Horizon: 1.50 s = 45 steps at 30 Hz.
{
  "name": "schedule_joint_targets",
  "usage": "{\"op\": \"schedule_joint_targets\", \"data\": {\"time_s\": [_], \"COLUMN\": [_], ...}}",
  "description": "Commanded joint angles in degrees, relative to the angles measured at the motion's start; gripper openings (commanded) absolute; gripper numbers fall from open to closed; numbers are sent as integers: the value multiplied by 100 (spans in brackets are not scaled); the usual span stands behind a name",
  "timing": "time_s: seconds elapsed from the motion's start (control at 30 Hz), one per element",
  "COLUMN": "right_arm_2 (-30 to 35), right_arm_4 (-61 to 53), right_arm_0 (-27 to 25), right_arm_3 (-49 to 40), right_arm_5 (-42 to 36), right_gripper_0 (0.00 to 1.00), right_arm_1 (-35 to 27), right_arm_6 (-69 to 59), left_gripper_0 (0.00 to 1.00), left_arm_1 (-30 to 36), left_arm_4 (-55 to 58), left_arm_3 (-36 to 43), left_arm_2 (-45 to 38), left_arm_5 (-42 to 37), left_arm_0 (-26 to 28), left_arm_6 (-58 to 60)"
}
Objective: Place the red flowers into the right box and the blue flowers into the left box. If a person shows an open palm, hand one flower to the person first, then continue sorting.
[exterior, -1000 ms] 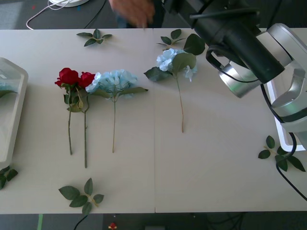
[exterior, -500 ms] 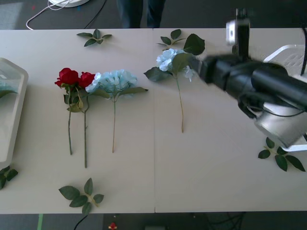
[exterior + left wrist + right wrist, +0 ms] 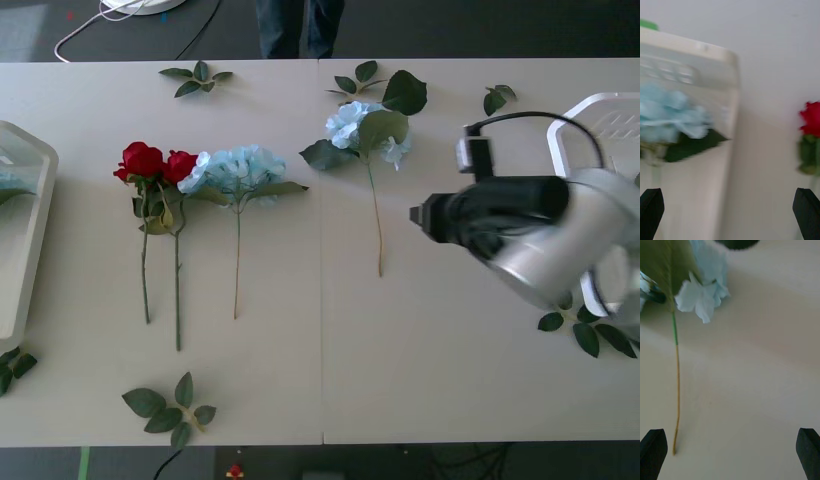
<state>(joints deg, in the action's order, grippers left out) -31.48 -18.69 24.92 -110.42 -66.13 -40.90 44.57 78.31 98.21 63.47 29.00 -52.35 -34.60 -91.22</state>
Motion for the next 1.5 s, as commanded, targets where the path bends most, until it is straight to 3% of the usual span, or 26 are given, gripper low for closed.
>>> {"op": "schedule_joint_targets", "data": {"time_s": [0.03, 0.4, 0.73, 0.77, 0.8, 0.87, 1.17, 1.5], "right_arm_2": [-192, -553, -807, -834, -860, -851, -860, -860], "right_arm_4": [261, 815, 780, 753, 736, 665, 656, 665], "right_arm_0": [601, 1814, 2597, 2641, 2658, 2658, 2649, 2553], "right_arm_3": [794, 3536, 5347, 5461, 5505, 5505, 5505, 5232], "right_arm_5": [136, 1481, 2439, 2518, 2562, 2579, 2632, 2641], "right_gripper_0": [100, 100, 100, 81, 41, 0, 0, 0], "right_arm_1": [768, 1963, 2402, 2411, 2420, 2411, 2394, 2315], "right_arm_6": [-71, 17, 17, 17, 17, 17, 61, 35], "left_gripper_0": [100, 100, 100, 100, 100, 100, 100, 100], "left_arm_1": [-114, -360, -817, -879, -923, -1019, -1397, -1459], "left_arm_4": [-847, -2412, -3897, -4090, -4240, -4477, -5259, -5277], "left_arm_3": [913, 1994, 2451, 2503, 2530, 2574, 2750, 2785], "left_arm_2": [-61, 651, 1012, 1117, 1240, 1398, 1521, 1521], "left_arm_5": [-73, -231, -231, -231, -231, -231, -231, -240], "left_arm_0": [-170, -179, -223, -284, -337, -442, -460, -460], "left_arm_6": [649, 2539, 3919, 4086, 4253, 4525, 5272, 5316]}}
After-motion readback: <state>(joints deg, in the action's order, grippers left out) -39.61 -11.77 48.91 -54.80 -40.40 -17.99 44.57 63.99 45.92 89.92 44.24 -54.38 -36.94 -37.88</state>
